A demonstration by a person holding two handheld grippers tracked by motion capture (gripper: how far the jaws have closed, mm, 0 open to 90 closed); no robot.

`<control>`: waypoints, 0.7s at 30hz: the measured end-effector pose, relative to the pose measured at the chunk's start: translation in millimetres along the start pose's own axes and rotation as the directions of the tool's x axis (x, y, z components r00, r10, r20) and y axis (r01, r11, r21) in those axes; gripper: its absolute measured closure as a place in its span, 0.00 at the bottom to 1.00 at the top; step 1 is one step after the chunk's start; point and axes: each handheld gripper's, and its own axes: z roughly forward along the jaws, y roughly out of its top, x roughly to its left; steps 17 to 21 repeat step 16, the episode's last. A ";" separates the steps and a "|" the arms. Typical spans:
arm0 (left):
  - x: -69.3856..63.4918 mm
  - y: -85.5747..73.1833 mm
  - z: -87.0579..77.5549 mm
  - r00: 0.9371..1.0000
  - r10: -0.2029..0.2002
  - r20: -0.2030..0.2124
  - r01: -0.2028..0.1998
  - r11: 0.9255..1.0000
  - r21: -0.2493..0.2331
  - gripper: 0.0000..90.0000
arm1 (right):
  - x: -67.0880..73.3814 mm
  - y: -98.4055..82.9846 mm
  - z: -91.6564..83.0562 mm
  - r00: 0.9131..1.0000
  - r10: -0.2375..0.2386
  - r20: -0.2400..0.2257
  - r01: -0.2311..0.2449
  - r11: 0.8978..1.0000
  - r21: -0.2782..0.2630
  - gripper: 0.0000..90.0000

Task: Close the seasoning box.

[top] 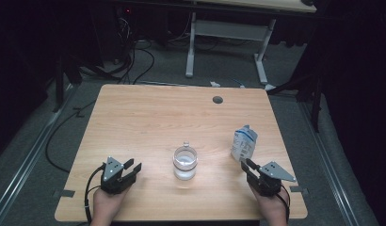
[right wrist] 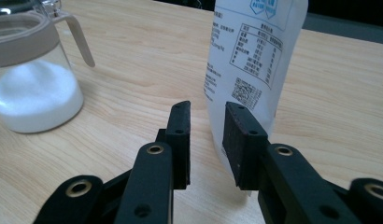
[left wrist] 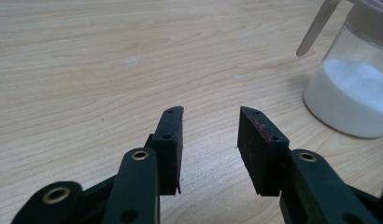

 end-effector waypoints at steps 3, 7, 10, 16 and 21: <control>-0.4 -0.3 0.2 1.000 -0.004 0.004 0.004 1.000 0.001 0.68 | 2.8 0.2 2.1 1.000 -0.005 -0.008 0.005 1.000 0.001 0.80; 0.4 0.4 -0.7 1.000 -0.004 0.005 0.004 1.000 -0.004 0.68 | 7.2 -1.3 5.7 1.000 -0.017 -0.017 0.017 1.000 0.014 0.79; 0.6 0.8 -1.4 1.000 -0.002 0.006 0.002 1.000 -0.006 0.68 | 9.1 -1.5 6.1 1.000 -0.022 -0.019 0.022 1.000 0.015 0.80; 0.6 2.2 -1.6 1.000 0.001 0.008 -0.001 1.000 -0.010 0.68 | 11.1 -2.5 7.0 0.999 -0.028 -0.017 0.028 0.999 0.023 0.79; 0.6 2.2 -1.6 1.000 0.001 0.008 -0.001 1.000 -0.010 0.68 | 11.1 -2.5 7.0 0.999 -0.028 -0.017 0.028 0.999 0.023 0.79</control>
